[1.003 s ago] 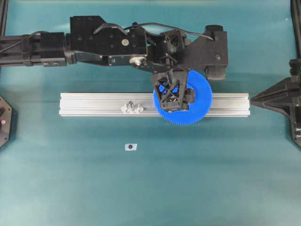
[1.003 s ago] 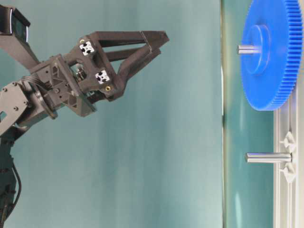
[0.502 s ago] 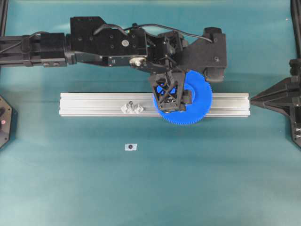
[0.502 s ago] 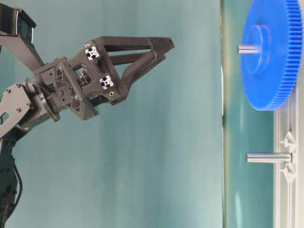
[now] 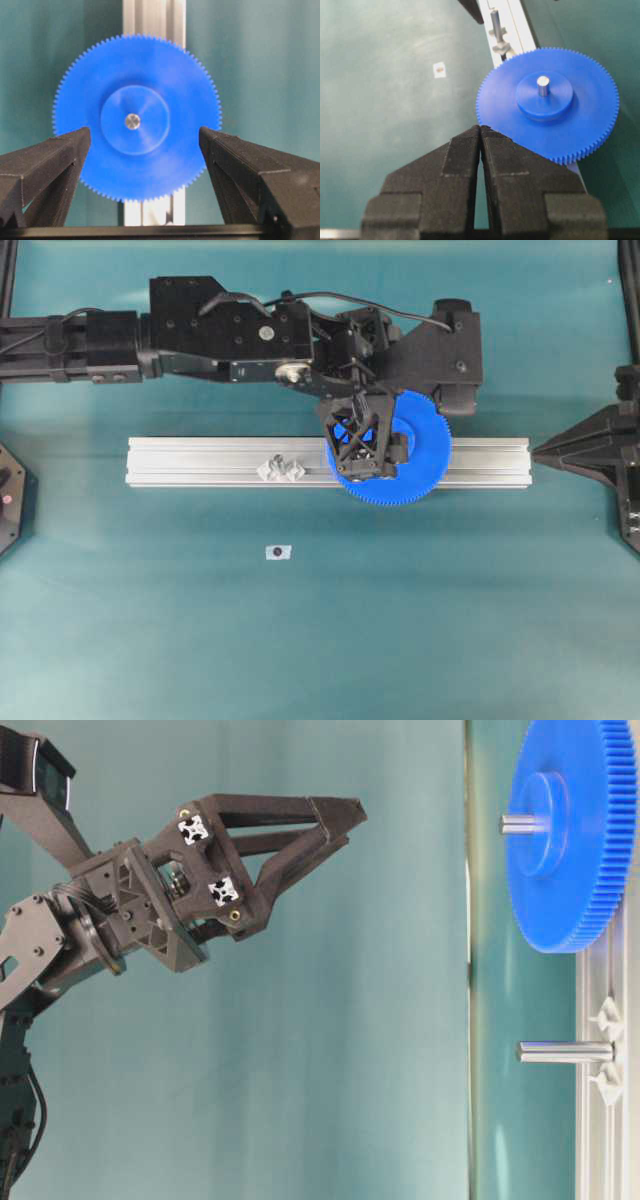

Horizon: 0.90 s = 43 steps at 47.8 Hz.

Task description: Insert the large gear onto the shaft.

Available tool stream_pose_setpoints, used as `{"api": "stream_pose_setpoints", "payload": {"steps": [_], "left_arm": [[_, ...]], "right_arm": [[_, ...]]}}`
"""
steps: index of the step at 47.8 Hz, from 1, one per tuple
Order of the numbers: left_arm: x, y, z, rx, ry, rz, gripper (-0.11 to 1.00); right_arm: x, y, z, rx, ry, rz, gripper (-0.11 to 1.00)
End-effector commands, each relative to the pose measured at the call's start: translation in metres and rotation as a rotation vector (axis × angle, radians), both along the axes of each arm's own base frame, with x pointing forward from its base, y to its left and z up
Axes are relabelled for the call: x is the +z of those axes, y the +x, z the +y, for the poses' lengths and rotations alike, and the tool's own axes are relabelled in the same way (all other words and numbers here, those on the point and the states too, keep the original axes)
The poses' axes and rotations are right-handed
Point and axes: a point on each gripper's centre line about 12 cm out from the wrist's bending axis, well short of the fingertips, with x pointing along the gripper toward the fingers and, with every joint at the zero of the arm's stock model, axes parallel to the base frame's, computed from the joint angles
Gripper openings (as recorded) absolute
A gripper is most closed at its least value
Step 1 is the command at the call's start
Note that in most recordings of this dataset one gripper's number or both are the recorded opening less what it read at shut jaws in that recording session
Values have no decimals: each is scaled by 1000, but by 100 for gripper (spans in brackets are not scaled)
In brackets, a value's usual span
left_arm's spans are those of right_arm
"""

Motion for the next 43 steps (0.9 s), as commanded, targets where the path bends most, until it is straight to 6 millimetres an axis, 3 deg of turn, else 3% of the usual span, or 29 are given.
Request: {"api": "stream_pose_setpoints", "payload": {"steps": [1,43], "left_arm": [[24,-4,-3,-5,7,-53,92],[22,-2,-4,-5,4,-49,92]], "right_arm": [[3,2,0,-5,7,-6,11],[3,1,0,-5,5,-3,11]]}}
